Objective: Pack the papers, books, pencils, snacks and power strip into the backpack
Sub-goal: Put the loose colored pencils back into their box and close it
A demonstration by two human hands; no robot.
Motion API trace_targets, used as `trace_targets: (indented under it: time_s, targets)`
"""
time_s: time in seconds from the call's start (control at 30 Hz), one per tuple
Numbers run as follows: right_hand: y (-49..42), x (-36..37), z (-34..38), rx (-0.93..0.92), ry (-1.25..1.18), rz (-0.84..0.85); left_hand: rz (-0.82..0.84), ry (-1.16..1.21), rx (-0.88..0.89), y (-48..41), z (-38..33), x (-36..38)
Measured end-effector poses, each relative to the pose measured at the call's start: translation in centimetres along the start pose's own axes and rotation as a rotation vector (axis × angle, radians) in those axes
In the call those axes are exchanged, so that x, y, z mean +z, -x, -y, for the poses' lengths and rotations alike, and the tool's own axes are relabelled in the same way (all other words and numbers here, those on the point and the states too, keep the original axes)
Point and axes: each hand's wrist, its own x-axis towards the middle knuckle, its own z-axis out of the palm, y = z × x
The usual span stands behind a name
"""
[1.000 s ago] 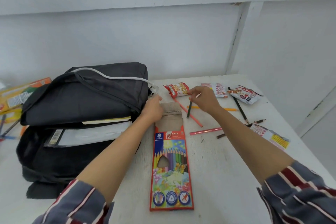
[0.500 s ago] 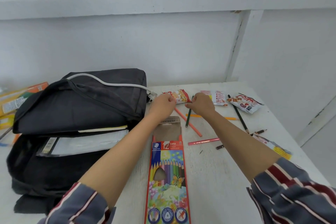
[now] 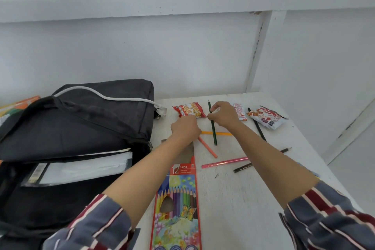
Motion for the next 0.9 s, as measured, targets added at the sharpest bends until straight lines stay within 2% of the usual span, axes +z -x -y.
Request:
trace_targets:
  time_s: [0.17, 0.63, 0.77, 0.9]
  targets:
    - [0.5, -1.6, -0.6, 0.000, -0.141, 0.030, -0.063, -0.098, 0.017, 0.3, -1.3, 1.1]
    - [2.2, -4.3, -0.8, -0.015, -0.264, 0.078, -0.049, 0.165, -0.066, 0.3, -1.6, -0.2]
    - [2.7, -5.0, -0.4, 0.005, -0.260, 0.128, 0.009, 0.325, -0.128, 0.2, -1.4, -1.4]
    - [3.5, -5.3, 0.4, 0.008, -0.291, 0.198, 0.174, 0.605, -0.202, 0.7, -1.0, -2.6]
